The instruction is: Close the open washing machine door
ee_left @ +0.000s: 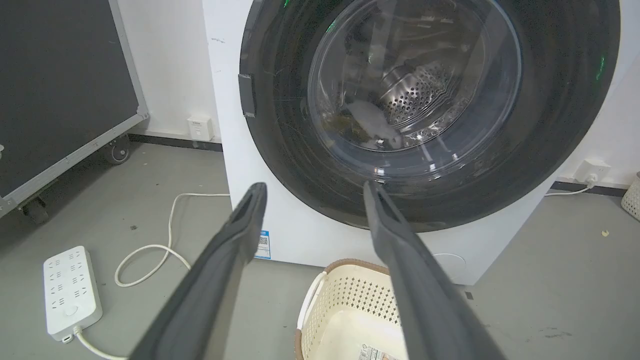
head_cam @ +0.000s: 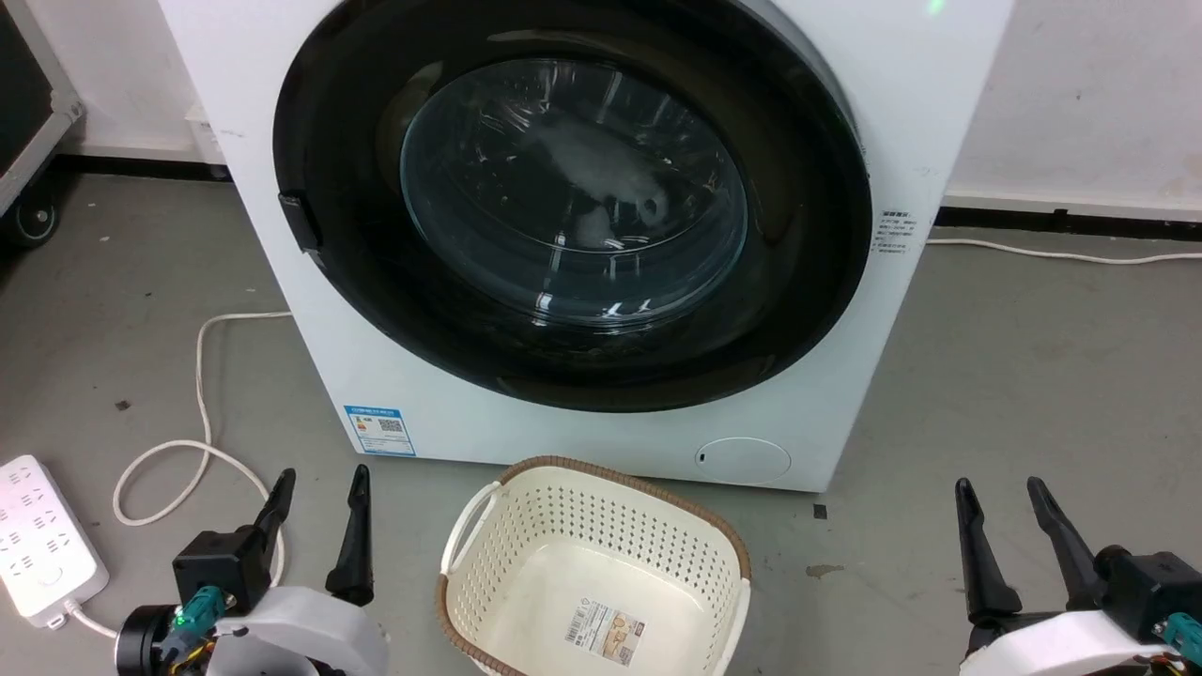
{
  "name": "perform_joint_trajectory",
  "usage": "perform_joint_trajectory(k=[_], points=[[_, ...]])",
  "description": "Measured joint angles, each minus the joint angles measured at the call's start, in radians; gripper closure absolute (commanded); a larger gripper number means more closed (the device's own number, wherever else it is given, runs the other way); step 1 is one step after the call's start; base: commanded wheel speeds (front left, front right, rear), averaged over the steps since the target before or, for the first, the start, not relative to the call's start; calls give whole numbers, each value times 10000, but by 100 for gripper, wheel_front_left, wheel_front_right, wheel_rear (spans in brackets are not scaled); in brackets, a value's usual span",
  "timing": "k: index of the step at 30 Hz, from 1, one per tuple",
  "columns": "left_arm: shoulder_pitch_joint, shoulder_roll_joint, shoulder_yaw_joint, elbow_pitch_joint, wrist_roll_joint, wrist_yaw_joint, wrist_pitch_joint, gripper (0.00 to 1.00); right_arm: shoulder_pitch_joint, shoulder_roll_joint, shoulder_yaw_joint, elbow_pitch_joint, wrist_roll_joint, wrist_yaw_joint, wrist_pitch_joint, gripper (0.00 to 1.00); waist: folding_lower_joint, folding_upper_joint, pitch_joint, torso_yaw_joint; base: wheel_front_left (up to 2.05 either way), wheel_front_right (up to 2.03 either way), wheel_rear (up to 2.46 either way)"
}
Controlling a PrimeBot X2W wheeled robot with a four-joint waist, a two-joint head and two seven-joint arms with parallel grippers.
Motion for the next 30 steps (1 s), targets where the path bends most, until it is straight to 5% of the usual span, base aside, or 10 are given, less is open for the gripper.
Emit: perform_joint_trajectory(k=[9, 10, 30], points=[[-197, 71, -96, 6, 61, 65, 35, 0, -39, 0, 38, 2, 29, 0, -2, 0, 0, 0, 36, 27, 0, 0, 0], [-201, 71, -100, 4, 56, 67, 35, 100, -37, 0, 35, 4, 27, 0, 6, 100, 1, 0, 39, 28, 0, 0, 0], [-181, -240, 176, -98, 514, -109, 201, 100, -36, 0, 109, -21, -81, 0, 161, 100, 0, 0, 62, 122, 0, 0, 0]])
